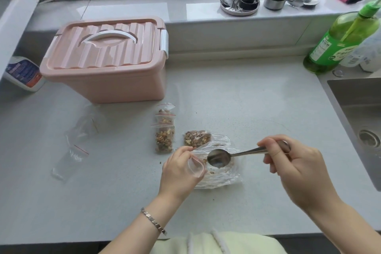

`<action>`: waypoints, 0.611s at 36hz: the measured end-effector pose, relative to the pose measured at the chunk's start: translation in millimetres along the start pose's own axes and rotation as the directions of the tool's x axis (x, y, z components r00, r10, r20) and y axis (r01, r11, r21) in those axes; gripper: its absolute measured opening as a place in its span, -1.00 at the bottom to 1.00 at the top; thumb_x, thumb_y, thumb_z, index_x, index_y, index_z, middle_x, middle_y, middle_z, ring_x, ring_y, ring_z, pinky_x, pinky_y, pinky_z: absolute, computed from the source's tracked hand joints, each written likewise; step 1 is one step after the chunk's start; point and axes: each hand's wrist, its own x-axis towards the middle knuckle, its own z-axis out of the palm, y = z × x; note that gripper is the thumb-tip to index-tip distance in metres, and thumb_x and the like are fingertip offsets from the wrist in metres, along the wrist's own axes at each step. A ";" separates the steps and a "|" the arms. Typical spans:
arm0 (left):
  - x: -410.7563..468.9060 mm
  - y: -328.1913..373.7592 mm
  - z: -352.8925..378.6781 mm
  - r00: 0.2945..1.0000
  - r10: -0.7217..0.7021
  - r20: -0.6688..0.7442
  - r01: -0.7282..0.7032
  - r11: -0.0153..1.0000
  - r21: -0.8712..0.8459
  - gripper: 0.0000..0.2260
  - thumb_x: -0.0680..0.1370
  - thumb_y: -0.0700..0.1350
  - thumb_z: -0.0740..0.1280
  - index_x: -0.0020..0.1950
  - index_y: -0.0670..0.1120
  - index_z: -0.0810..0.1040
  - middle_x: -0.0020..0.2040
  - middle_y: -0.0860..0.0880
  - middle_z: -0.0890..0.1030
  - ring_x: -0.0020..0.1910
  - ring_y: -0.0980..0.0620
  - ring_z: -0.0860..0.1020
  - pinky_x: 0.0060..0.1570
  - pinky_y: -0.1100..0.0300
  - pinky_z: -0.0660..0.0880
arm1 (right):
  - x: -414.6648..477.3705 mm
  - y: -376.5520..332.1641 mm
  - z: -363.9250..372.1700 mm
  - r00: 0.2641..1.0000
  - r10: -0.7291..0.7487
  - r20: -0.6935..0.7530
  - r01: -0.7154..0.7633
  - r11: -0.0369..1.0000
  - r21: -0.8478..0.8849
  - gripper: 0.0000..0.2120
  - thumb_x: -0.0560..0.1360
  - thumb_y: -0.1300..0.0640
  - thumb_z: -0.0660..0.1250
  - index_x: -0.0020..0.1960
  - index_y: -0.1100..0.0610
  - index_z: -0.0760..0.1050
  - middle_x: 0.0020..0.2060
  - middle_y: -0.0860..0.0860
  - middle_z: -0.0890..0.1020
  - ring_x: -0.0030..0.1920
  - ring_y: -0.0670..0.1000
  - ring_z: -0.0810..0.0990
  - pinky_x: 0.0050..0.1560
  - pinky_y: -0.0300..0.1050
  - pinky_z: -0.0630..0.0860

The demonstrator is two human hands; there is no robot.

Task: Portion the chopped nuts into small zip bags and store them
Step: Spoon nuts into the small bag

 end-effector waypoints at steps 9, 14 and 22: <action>11.1 -0.7 -10.5 0.991 -0.122 0.049 0.127 0.984 -0.123 -0.85 0.38 -0.08 0.48 -0.15 0.00 0.53 -0.05 0.14 0.52 0.01 0.20 0.46 -0.12 0.55 0.26 | -11.1 77.3 24.2 0.932 0.362 0.011 -0.356 0.910 0.213 -0.81 0.54 0.20 0.23 -0.18 0.04 0.57 -0.35 0.13 0.61 -0.38 -0.03 0.56 -0.31 -0.24 0.52; 18.3 1.9 -15.0 0.988 -0.132 0.084 0.142 0.982 -0.125 -0.86 0.39 -0.06 0.47 -0.18 0.01 0.51 -0.07 0.08 0.53 -0.05 0.18 0.46 -0.14 0.57 0.29 | -16.4 97.2 45.3 0.901 0.434 0.009 -0.417 0.860 0.294 -0.80 0.56 0.21 0.21 -0.14 0.03 0.56 -0.32 0.12 0.60 -0.38 -0.09 0.57 -0.31 -0.29 0.53; 7.3 -7.0 -12.2 0.992 -0.074 0.102 0.085 0.991 -0.105 -0.82 0.38 -0.09 0.48 -0.20 0.04 0.47 -0.10 0.15 0.50 -0.07 0.25 0.45 -0.08 0.57 0.28 | -27.8 98.6 79.9 0.825 0.535 0.184 -0.559 0.719 0.413 -0.80 0.56 0.29 0.18 -0.14 0.16 0.54 -0.35 0.16 0.58 -0.45 -0.08 0.57 -0.39 -0.30 0.53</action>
